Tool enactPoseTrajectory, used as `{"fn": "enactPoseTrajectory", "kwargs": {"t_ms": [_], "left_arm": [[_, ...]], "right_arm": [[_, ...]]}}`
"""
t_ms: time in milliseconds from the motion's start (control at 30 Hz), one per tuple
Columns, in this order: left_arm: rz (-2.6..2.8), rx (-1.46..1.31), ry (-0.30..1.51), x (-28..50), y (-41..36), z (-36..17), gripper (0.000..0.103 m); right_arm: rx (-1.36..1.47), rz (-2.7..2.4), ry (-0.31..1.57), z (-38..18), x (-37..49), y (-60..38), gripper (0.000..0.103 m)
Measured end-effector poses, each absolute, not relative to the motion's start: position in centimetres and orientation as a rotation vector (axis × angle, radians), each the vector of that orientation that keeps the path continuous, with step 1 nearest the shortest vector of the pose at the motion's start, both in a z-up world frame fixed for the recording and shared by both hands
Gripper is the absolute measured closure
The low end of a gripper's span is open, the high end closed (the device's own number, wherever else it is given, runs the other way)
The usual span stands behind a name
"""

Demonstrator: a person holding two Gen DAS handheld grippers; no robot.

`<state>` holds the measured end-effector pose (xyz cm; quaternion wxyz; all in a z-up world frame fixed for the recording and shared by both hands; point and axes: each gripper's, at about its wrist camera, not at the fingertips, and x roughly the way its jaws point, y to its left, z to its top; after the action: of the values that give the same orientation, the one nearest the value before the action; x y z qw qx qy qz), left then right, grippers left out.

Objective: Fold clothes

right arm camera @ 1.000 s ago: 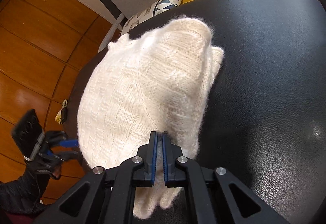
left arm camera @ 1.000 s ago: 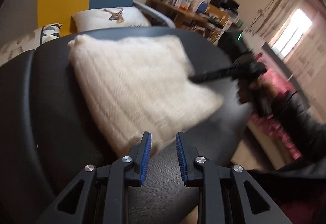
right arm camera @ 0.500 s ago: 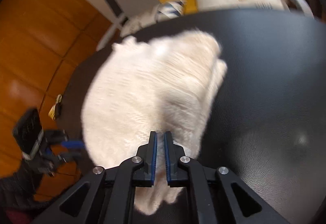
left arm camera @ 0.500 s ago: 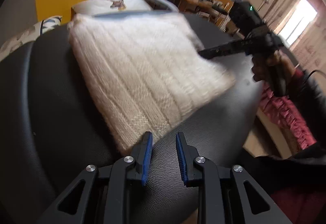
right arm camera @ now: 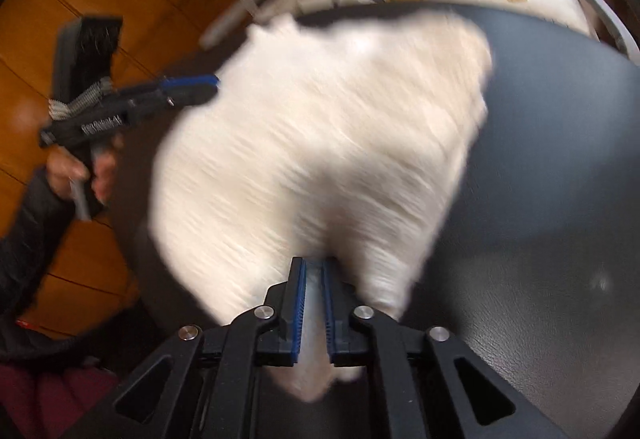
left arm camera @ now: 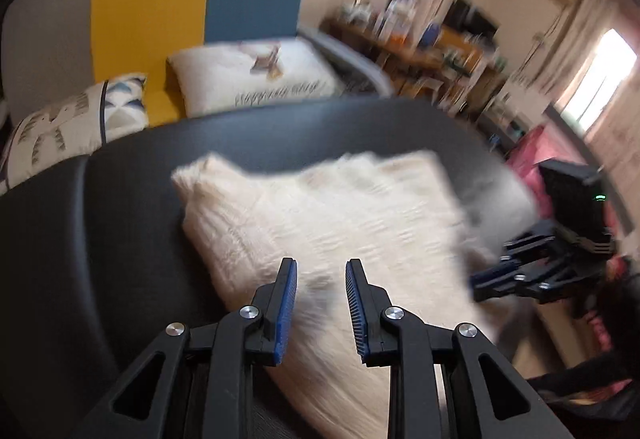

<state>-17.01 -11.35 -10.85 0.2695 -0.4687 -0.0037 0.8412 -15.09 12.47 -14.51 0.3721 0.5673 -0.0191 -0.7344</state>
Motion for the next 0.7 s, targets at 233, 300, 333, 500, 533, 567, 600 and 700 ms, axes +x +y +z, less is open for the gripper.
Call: {"fn": "enactPoseTrajectory", "kwargs": {"t_ms": [233, 300, 333, 500, 533, 567, 600, 700], "left_arm": [[2.280, -1.232, -0.018, -17.1, -11.7, -10.2, 0.077], [2.283, -1.192, -0.056, -17.3, -12.6, -8.8, 0.077], [2.298, -1.177, -0.066, -17.6, -13.1, -8.2, 0.077], [2.329, -1.186, -0.061, -20.4, -13.9, -7.9, 0.076], [2.322, -1.204, -0.053, -20.9, -13.5, -8.4, 0.076], [2.314, -1.222, -0.043, -21.4, -13.1, -8.9, 0.076], [2.307, -1.240, -0.027, -21.7, -12.8, -9.5, 0.076], [2.283, -1.288, 0.012, -22.3, -11.9, -11.4, 0.076]], "right_arm": [[1.459, -1.825, -0.133, -14.5, -15.7, 13.7, 0.100], [1.428, -1.827, -0.098, -12.8, -15.9, 13.7, 0.097], [1.408, -1.838, -0.085, -11.9, -16.0, 13.7, 0.097], [1.264, -1.913, -0.105, -7.2, -18.9, 13.2, 0.093], [1.261, -1.950, -0.104, -7.0, -20.0, 13.0, 0.092], [1.272, -1.964, -0.106, -7.0, -20.9, 12.9, 0.091], [1.292, -1.975, -0.102, -7.6, -21.9, 12.7, 0.091], [1.422, -1.986, -0.094, -10.7, -24.9, 12.8, 0.092]]}}
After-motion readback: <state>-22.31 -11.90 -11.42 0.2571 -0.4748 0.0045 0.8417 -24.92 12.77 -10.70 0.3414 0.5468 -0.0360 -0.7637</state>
